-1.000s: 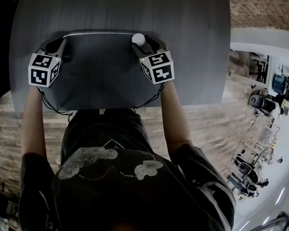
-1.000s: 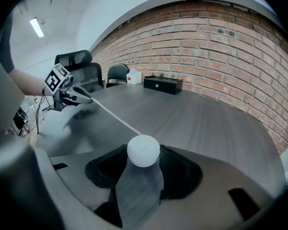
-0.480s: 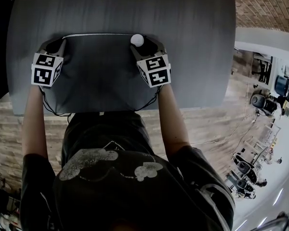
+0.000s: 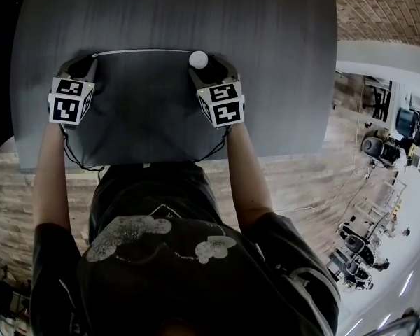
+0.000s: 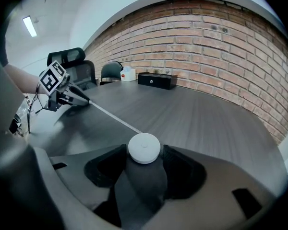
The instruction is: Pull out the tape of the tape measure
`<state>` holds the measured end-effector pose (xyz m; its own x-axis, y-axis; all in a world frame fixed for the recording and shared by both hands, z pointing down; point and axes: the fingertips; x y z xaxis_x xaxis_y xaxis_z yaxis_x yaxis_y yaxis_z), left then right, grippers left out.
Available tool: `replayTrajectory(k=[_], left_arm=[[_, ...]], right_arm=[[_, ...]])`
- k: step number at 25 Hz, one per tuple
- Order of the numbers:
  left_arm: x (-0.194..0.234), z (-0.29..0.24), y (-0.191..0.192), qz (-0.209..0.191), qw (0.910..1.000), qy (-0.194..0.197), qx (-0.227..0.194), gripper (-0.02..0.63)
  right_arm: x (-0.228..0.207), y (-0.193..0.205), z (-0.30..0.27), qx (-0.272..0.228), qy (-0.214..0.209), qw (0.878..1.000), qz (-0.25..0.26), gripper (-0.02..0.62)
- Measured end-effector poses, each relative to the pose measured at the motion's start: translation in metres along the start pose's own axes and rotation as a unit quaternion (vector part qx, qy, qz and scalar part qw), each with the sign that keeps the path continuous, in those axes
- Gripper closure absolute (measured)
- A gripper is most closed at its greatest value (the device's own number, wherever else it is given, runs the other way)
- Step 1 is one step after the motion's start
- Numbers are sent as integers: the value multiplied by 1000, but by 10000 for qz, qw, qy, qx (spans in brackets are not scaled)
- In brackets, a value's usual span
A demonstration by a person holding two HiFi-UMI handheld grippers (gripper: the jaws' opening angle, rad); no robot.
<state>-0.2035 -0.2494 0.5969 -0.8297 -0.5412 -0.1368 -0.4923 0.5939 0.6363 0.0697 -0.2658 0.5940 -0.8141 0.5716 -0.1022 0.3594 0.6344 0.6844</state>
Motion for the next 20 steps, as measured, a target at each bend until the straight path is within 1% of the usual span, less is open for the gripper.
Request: replayTrajectory(k=[2, 3, 6, 10, 16, 18, 20], left_arm=[[1, 2, -2, 69, 10000, -2, -68, 476], [2, 4, -4, 89, 9999, -2, -119, 453], [7, 14, -10, 127, 9994, -54, -327, 418], [10, 39, -17, 244, 9971, -73, -720, 372], [15, 92, -32, 320, 9875, -156, -1537, 373], [17, 109, -36, 324, 9830, -143, -1803, 376], [21, 125, -41, 353, 9780, -94, -2056, 395]], right_arm=[[1, -1, 3, 13, 30, 10000, -12, 346], [1, -2, 5, -3, 50, 10000, -24, 342], [4, -9, 15, -110, 159, 9998, -51, 333], [15, -21, 33, -322, 314, 9989, -151, 331], [42, -51, 73, -916, 585, 9937, -287, 335], [51, -60, 87, -1113, 691, 9908, -344, 357], [61, -68, 99, -1293, 837, 9872, -401, 388]])
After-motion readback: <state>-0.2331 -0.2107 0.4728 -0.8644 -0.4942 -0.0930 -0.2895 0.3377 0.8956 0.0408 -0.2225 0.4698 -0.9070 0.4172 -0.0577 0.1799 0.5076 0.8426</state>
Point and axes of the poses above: the fingertips, and each gripper's own axes: z backward along the fingers, x to its left, y out of its underside, and after that the axes turned 9 degrees about -z, right-handed
